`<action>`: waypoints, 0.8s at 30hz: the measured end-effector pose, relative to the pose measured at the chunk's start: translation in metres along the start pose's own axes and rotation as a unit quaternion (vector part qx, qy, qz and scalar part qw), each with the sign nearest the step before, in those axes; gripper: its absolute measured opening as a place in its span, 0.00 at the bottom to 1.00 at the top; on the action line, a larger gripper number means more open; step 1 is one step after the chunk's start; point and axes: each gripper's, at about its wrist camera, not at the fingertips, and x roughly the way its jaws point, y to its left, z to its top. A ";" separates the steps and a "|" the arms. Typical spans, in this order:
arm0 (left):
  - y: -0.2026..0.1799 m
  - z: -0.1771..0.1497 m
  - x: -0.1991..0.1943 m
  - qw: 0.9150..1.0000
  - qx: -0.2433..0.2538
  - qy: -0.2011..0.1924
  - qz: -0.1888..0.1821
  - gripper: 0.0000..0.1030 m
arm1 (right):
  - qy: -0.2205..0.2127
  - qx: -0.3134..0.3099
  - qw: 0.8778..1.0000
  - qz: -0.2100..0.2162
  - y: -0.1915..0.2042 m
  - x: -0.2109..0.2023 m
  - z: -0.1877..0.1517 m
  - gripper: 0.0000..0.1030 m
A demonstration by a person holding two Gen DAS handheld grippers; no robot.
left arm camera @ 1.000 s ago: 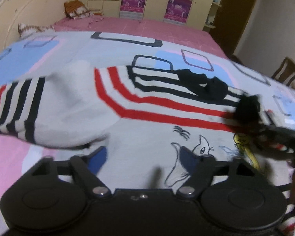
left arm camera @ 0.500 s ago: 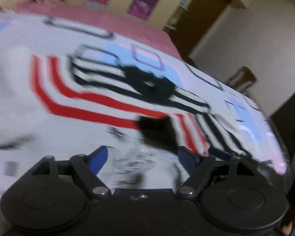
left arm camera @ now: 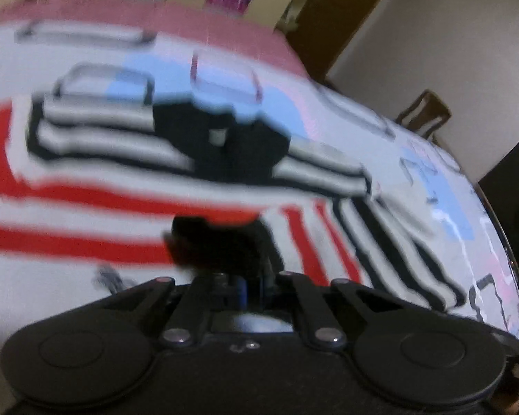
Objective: Fold small clothes
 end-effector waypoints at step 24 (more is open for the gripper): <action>0.065 -0.002 -0.023 0.996 -0.001 -0.017 0.090 0.49 | -0.057 -0.013 0.997 0.055 -0.010 -0.012 0.039 0.42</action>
